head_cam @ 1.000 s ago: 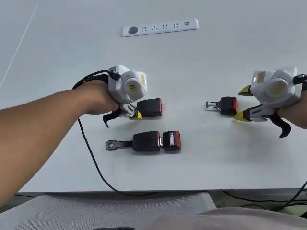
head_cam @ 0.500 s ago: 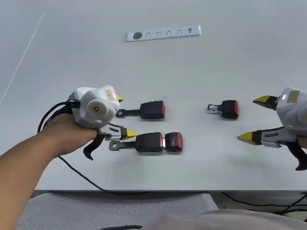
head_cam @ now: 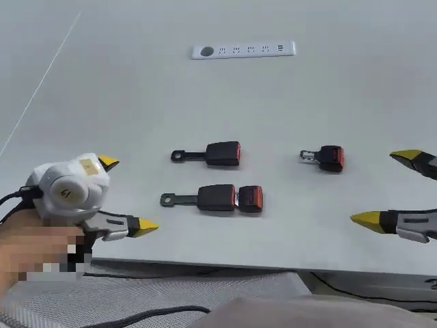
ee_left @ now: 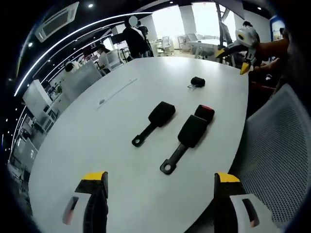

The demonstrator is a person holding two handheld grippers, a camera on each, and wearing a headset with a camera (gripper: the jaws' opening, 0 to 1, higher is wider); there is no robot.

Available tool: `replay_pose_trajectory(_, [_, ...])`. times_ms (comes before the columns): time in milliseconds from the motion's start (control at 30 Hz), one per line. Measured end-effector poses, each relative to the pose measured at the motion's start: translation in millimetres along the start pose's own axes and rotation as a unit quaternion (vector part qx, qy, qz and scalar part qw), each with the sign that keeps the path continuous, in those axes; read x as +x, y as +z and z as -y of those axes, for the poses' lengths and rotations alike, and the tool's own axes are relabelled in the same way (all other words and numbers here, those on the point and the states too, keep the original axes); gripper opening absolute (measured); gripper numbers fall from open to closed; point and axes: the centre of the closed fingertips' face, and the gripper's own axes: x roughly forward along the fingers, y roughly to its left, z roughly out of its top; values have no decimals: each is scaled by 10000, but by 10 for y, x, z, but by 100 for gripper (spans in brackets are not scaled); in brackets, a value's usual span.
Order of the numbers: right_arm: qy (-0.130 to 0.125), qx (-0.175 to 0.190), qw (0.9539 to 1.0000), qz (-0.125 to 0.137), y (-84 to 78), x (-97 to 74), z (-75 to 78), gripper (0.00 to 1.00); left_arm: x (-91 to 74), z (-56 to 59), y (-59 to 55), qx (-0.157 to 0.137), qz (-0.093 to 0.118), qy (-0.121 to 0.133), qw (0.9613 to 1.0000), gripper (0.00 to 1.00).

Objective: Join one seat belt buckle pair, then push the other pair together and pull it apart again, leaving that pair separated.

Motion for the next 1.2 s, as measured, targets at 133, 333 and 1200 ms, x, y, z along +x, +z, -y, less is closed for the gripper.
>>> replay_pose_trajectory(133, [-104, 78, 9998, 119, -4, -35, -4, 95, -53, 3, -82, -231, 94, -11, 9997, 100])
replay_pose_trajectory(333, [-230, 202, 9995, 78, -61, -12, 3, 100, -51, -14, -97, -287, 111, 70, 9995, 100])
replay_pose_trajectory(1200, [-442, 470, 9976, 241, 82, 126, 156, 98, -18, -79, 10, -201, 235, 228, 9993, 100])
